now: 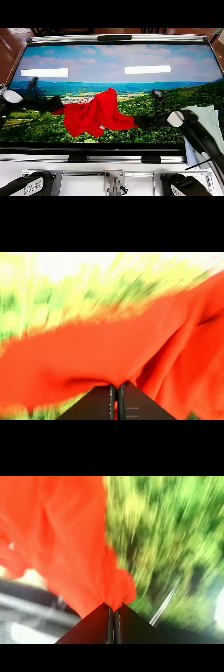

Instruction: Fold the shirts.

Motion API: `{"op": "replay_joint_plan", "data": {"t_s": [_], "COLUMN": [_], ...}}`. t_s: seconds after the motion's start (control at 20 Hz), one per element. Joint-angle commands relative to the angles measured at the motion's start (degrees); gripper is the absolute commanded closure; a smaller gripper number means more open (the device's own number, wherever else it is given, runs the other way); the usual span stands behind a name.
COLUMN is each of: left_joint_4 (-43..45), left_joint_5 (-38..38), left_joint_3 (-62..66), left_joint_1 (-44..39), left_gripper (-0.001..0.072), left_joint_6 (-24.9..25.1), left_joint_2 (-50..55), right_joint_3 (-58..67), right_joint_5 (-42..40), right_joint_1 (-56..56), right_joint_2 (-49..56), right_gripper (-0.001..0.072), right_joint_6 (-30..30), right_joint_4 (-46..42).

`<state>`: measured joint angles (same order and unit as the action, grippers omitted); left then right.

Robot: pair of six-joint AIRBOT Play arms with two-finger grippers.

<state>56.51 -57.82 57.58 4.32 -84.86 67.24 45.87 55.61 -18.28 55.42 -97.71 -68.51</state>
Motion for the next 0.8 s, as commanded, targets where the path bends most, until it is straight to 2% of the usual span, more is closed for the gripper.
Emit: {"op": "replay_joint_plan", "data": {"t_s": [0.0,0.1,0.25,0.35,0.45,0.6,0.75], "left_joint_4": [0.4,0.4,0.5,0.5,0.5,0.4,0.4], "left_joint_5": [-2.6,-2.6,-2.4,-2.3,-2.7,-10.5,-20.0], "left_joint_3": [18.5,33.3,52.0,59.6,60.2,57.4,51.9], "left_joint_1": [5.7,11.0,17.2,20.2,22.1,22.7,22.7], "left_gripper": [0.0675,0.0675,0.0674,0.0674,0.0674,0.0674,0.0674], "left_joint_6": [3.2,3.0,0.6,0.6,0.6,-0.2,-2.2], "left_joint_2": [-6.8,-9.8,-12.4,-14.1,-16.4,-18.5,-18.6], "right_joint_3": [13.0,24.2,39.0,44.9,46.7,46.8,46.7], "right_joint_5": [2.5,-0.2,-6.1,-7.5,-6.8,2.4,21.6], "right_joint_1": [6.1,10.9,15.6,16.1,16.1,16.1,16.1], "right_joint_2": [-5.7,-10.1,-15.4,-18.2,-20.9,-23.1,-21.1], "right_gripper": [0.0652,0.0652,0.0652,0.0652,0.0652,0.0652,0.0652], "right_joint_6": [3.4,3.9,5.6,6.1,6.0,5.8,5.9], "right_joint_4": [-12.6,-17.5,-17.7,-18.2,-18.1,-16.0,-14.4]}}
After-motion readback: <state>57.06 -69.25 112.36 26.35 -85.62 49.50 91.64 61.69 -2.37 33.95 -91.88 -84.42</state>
